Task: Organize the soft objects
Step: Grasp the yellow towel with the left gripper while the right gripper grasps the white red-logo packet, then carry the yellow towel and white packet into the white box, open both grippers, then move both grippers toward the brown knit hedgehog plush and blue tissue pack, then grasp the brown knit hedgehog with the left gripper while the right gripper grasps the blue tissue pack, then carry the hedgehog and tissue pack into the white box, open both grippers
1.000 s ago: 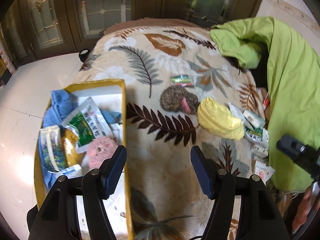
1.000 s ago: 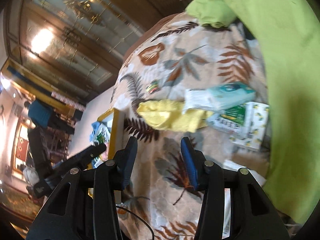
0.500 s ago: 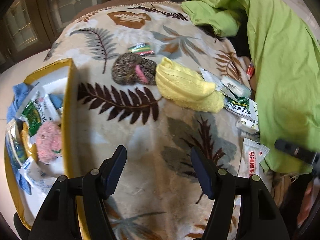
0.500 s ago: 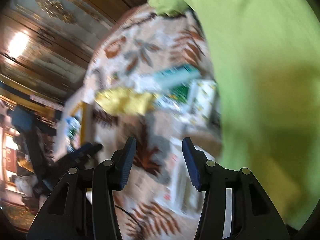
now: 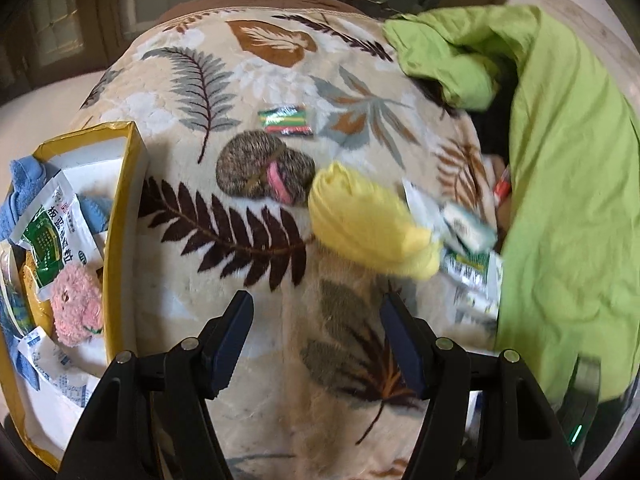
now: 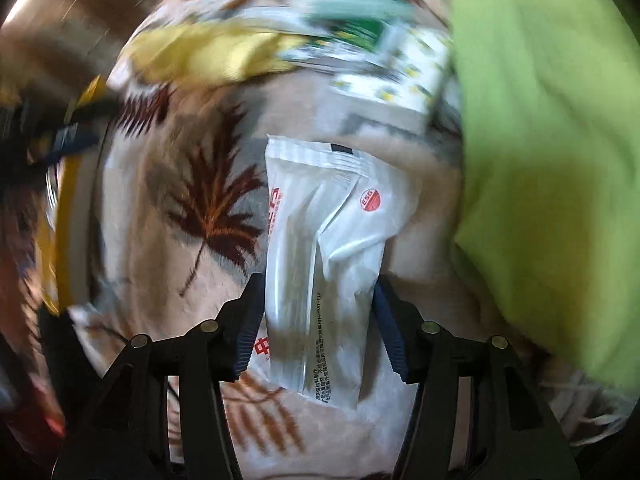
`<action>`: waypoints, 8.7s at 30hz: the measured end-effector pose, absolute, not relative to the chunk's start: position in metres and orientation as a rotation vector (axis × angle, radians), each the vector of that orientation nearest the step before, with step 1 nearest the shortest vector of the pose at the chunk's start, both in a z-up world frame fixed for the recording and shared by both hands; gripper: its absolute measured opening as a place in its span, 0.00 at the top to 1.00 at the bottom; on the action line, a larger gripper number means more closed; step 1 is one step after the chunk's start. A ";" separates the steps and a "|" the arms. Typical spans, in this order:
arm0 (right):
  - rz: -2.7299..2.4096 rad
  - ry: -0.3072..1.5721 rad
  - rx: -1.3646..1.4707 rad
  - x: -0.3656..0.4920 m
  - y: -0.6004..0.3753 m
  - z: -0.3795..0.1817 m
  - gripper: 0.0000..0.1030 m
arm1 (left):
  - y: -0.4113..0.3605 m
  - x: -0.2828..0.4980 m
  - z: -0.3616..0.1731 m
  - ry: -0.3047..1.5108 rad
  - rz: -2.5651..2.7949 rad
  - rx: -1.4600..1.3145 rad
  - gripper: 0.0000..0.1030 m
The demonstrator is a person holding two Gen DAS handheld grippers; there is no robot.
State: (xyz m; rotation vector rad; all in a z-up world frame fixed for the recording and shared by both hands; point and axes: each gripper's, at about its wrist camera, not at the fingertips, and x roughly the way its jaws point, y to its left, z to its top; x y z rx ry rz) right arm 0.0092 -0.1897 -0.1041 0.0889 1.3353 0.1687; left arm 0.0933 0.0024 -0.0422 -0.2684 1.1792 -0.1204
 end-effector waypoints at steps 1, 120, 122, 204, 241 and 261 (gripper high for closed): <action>0.182 1.319 0.034 0.007 -0.186 -0.103 0.54 | 0.002 0.097 -0.043 1.185 -0.101 -0.290 0.35; 0.610 1.234 0.029 0.134 0.111 -0.053 0.43 | 0.250 0.063 -0.016 1.117 0.264 -0.260 0.33; 0.597 1.261 0.040 0.135 0.108 -0.054 0.43 | 0.251 0.059 -0.011 1.106 0.267 -0.265 0.33; 0.233 1.225 -0.010 0.173 -0.209 -0.051 0.44 | 0.018 0.172 -0.078 1.185 -0.263 0.011 0.45; 0.329 1.147 -0.140 0.177 -0.213 -0.048 0.78 | 0.010 0.158 -0.071 1.191 -0.289 -0.046 0.45; 0.554 1.029 0.041 0.136 -0.137 0.015 0.85 | 0.054 0.107 -0.017 1.102 -0.209 -0.077 0.45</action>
